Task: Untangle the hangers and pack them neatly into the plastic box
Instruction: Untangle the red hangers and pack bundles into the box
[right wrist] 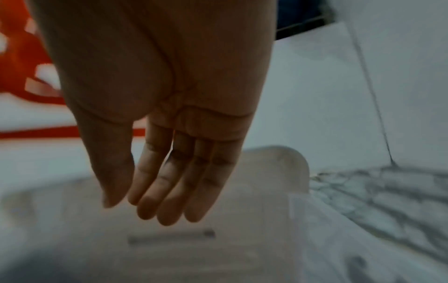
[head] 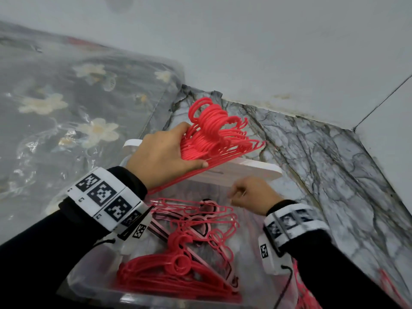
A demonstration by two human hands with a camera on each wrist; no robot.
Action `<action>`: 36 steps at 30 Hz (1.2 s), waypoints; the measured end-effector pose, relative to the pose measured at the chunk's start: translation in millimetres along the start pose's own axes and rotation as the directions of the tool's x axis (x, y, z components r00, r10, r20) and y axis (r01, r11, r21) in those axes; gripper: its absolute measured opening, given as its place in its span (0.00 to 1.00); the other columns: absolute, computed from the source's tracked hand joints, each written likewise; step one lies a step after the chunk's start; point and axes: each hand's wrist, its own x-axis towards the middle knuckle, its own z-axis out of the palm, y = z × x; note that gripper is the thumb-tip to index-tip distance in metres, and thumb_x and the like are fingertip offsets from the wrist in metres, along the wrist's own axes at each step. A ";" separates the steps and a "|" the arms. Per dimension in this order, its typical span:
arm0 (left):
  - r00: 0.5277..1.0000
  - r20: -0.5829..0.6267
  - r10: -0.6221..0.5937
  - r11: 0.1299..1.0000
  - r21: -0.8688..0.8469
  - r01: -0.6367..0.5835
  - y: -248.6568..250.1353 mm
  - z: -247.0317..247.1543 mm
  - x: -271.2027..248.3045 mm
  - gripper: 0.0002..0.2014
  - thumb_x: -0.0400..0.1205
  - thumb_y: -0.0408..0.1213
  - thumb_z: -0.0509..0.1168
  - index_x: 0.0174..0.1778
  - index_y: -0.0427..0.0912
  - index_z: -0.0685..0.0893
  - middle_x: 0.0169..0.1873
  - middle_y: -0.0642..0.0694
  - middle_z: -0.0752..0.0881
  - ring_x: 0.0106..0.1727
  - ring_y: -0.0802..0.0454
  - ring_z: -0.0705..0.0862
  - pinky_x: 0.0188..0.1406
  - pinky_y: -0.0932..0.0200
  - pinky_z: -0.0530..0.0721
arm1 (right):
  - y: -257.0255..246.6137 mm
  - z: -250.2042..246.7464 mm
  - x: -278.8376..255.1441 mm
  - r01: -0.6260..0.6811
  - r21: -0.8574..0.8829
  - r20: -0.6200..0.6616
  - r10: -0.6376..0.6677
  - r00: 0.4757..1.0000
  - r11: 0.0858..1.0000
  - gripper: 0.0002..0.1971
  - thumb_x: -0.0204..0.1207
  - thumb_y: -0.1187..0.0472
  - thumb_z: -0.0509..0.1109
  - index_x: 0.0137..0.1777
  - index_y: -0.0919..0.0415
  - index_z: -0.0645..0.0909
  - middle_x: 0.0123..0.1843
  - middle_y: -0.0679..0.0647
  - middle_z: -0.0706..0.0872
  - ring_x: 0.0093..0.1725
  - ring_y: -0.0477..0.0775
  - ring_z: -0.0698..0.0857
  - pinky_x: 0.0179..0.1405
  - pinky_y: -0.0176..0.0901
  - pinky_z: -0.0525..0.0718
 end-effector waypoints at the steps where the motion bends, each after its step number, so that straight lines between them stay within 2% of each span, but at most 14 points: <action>1: 1.000 0.003 -0.007 1.000 -0.005 0.007 1.6 -0.8 0.1 0.40 0.63 0.70 0.70 0.65 0.48 0.76 0.48 0.46 0.89 0.50 0.41 0.86 0.48 0.49 0.81 | 6.2 17.1 5.6 -0.018 -0.154 0.081 0.030 0.996 0.988 0.07 0.72 0.65 0.71 0.48 0.64 0.87 0.46 0.59 0.90 0.46 0.56 0.86 0.47 0.39 0.82; 3: 1.000 0.008 -0.018 0.999 -0.037 0.018 4.9 -2.4 -0.4 0.45 0.57 0.75 0.65 0.64 0.49 0.76 0.47 0.48 0.88 0.50 0.44 0.86 0.47 0.52 0.80 | 14.7 47.9 12.6 -0.019 -0.351 0.205 0.097 0.974 0.936 0.11 0.72 0.64 0.70 0.54 0.64 0.85 0.54 0.63 0.88 0.56 0.61 0.86 0.54 0.44 0.81; 6: 1.000 -0.001 -0.025 0.994 -0.106 0.025 7.3 -3.1 -2.2 0.45 0.55 0.77 0.62 0.64 0.53 0.77 0.47 0.53 0.88 0.49 0.51 0.86 0.46 0.56 0.80 | 24.5 78.1 17.4 0.009 -0.378 0.298 0.112 0.948 0.926 0.17 0.75 0.66 0.67 0.65 0.64 0.79 0.62 0.66 0.84 0.62 0.64 0.83 0.61 0.50 0.79; 8: 1.000 -0.006 -0.014 0.995 -0.103 0.014 6.8 -2.7 -2.7 0.44 0.57 0.77 0.63 0.64 0.53 0.77 0.46 0.54 0.88 0.48 0.51 0.86 0.46 0.56 0.81 | 25.7 92.0 18.4 0.004 -0.396 0.343 0.144 0.928 0.918 0.18 0.78 0.66 0.64 0.67 0.66 0.78 0.66 0.66 0.82 0.65 0.65 0.81 0.65 0.53 0.77; 10: 1.000 -0.012 -0.008 0.997 -0.083 0.007 4.3 -2.5 -2.0 0.41 0.61 0.74 0.64 0.64 0.52 0.77 0.45 0.53 0.88 0.46 0.51 0.86 0.45 0.55 0.81 | 25.0 106.8 19.4 0.017 -0.395 0.382 0.148 0.912 0.919 0.18 0.79 0.64 0.64 0.68 0.65 0.78 0.67 0.67 0.81 0.67 0.65 0.80 0.67 0.53 0.75; 13: 1.000 -0.024 -0.015 0.996 -0.083 0.013 -0.4 -4.0 -0.8 0.37 0.63 0.71 0.67 0.63 0.51 0.78 0.45 0.53 0.88 0.46 0.50 0.86 0.42 0.57 0.78 | 27.8 128.6 18.6 -0.012 -0.433 0.431 0.219 0.876 0.901 0.17 0.81 0.62 0.62 0.68 0.64 0.78 0.64 0.62 0.82 0.68 0.61 0.79 0.64 0.46 0.75; 16: 0.999 -0.027 -0.025 0.994 -0.103 0.022 -1.8 -5.7 0.2 0.37 0.64 0.70 0.68 0.63 0.50 0.78 0.47 0.53 0.88 0.48 0.50 0.86 0.48 0.52 0.82 | 29.9 144.0 20.3 0.005 -0.510 0.412 0.240 0.879 0.860 0.18 0.83 0.64 0.57 0.71 0.68 0.74 0.68 0.67 0.79 0.69 0.66 0.78 0.67 0.54 0.75; 19: 0.999 -0.026 -0.031 0.991 -0.134 0.027 -1.5 -7.2 0.5 0.37 0.64 0.70 0.69 0.64 0.51 0.78 0.47 0.53 0.89 0.48 0.51 0.87 0.51 0.49 0.83 | 29.3 148.8 22.7 0.041 -0.574 0.340 0.192 0.921 0.818 0.18 0.83 0.63 0.55 0.72 0.65 0.72 0.69 0.67 0.78 0.67 0.68 0.79 0.63 0.59 0.78; 22: 0.999 -0.032 -0.032 0.990 -0.137 0.028 -1.8 -8.9 0.7 0.37 0.63 0.70 0.68 0.63 0.51 0.78 0.46 0.53 0.88 0.47 0.52 0.87 0.51 0.50 0.83 | 29.4 142.3 25.9 0.060 -0.559 0.292 0.129 0.948 0.827 0.17 0.83 0.61 0.55 0.69 0.64 0.76 0.68 0.64 0.79 0.67 0.65 0.80 0.63 0.55 0.77; 26: 0.998 -0.034 -0.045 0.991 -0.131 0.040 -0.9 -11.3 1.0 0.38 0.63 0.72 0.66 0.64 0.51 0.77 0.47 0.54 0.88 0.48 0.51 0.87 0.50 0.50 0.83 | 25.1 121.3 27.3 0.073 -0.530 0.266 0.085 0.960 0.845 0.16 0.80 0.64 0.57 0.61 0.67 0.82 0.63 0.66 0.83 0.64 0.64 0.82 0.62 0.52 0.78; 31: 0.998 -0.039 -0.042 0.988 -0.149 0.036 1.1 -14.3 0.2 0.36 0.65 0.68 0.70 0.64 0.50 0.78 0.48 0.52 0.89 0.50 0.49 0.87 0.51 0.48 0.83 | 10.4 110.6 23.9 0.136 -0.504 0.320 0.039 0.947 0.853 0.14 0.76 0.68 0.60 0.57 0.70 0.83 0.58 0.70 0.85 0.59 0.67 0.84 0.58 0.53 0.80; 36: 0.999 -0.043 -0.027 0.990 -0.140 0.021 1.9 -16.4 -2.6 0.36 0.66 0.67 0.71 0.65 0.49 0.78 0.49 0.52 0.89 0.50 0.50 0.87 0.52 0.50 0.83 | 2.7 116.0 16.3 0.127 -0.464 0.388 0.072 0.919 0.877 0.12 0.76 0.68 0.63 0.54 0.72 0.84 0.55 0.71 0.86 0.56 0.68 0.85 0.54 0.51 0.81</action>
